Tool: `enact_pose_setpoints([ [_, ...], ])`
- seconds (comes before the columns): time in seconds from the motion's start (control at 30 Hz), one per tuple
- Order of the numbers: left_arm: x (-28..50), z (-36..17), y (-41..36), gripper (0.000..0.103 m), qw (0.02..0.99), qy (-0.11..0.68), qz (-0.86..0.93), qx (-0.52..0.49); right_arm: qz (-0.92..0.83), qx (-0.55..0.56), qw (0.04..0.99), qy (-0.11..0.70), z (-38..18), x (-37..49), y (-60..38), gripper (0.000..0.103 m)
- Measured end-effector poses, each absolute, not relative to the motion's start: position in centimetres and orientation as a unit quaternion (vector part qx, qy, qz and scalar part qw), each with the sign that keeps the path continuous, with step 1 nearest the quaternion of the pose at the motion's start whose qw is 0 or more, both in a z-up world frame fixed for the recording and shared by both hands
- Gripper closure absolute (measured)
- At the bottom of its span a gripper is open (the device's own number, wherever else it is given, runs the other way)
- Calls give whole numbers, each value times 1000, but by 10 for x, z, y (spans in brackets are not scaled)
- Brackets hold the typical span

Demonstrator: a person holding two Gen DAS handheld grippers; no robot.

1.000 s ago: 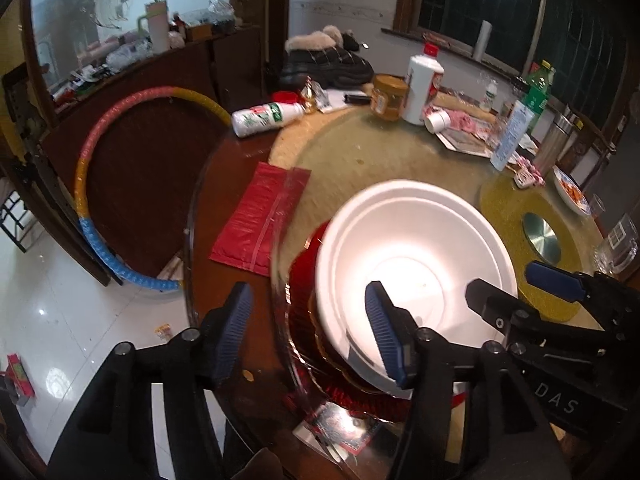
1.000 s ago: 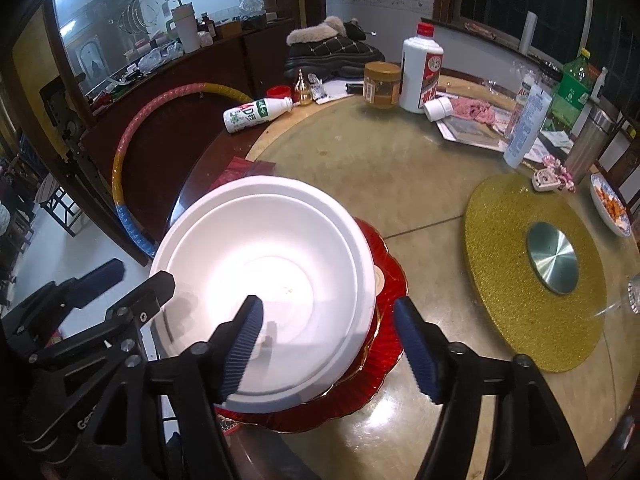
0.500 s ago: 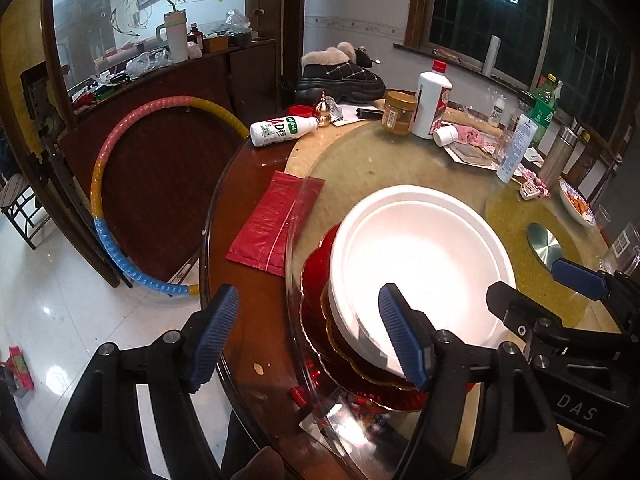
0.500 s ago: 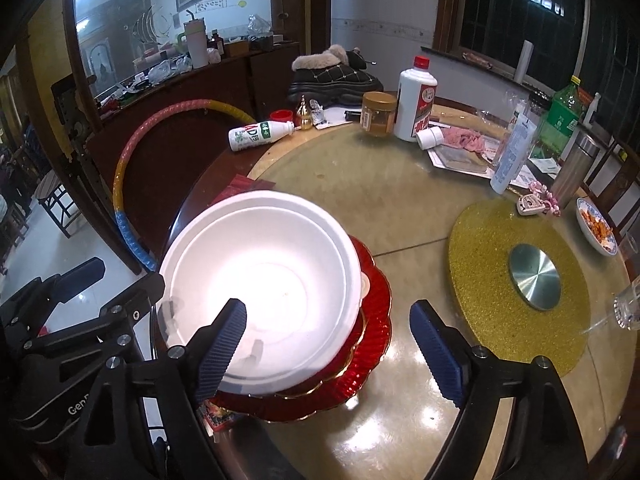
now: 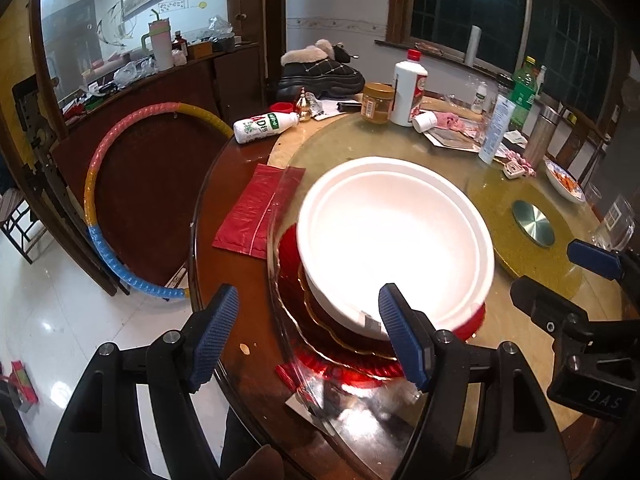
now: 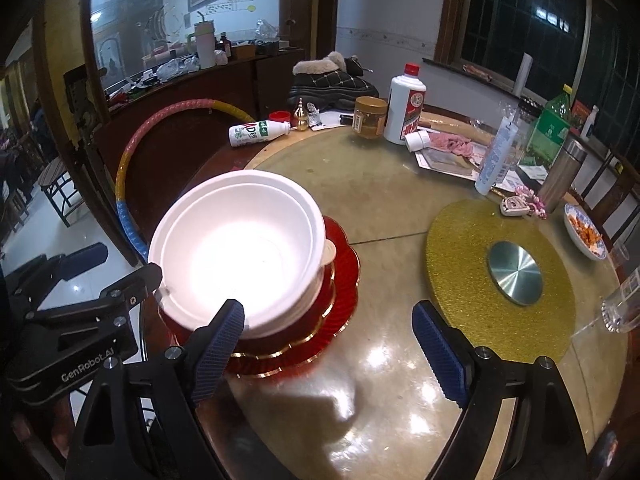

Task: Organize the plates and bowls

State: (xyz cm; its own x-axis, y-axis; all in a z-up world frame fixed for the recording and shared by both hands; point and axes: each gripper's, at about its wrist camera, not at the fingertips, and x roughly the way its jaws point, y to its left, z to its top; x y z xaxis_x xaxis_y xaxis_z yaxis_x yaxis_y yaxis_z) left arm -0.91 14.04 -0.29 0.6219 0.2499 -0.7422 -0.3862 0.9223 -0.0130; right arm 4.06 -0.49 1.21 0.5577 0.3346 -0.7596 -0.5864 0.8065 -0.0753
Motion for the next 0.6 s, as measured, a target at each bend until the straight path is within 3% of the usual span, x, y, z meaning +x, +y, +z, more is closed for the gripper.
enact_pose_setpoints([
  [0.2,-19,-5,130,31,899,395,162,-96,267,-170,866,388,3,32,-19,14],
  [0.3,-21,-5,121,17,900,397,158,-79,269,-171,864,389,-1,29,-25,14],
  [0.5,-20,-9,114,10,896,414,140,-82,277,-174,862,386,-6,25,-34,14],
  [0.6,-21,-8,111,0,898,408,146,-80,276,-175,862,387,-10,24,-38,14],
])
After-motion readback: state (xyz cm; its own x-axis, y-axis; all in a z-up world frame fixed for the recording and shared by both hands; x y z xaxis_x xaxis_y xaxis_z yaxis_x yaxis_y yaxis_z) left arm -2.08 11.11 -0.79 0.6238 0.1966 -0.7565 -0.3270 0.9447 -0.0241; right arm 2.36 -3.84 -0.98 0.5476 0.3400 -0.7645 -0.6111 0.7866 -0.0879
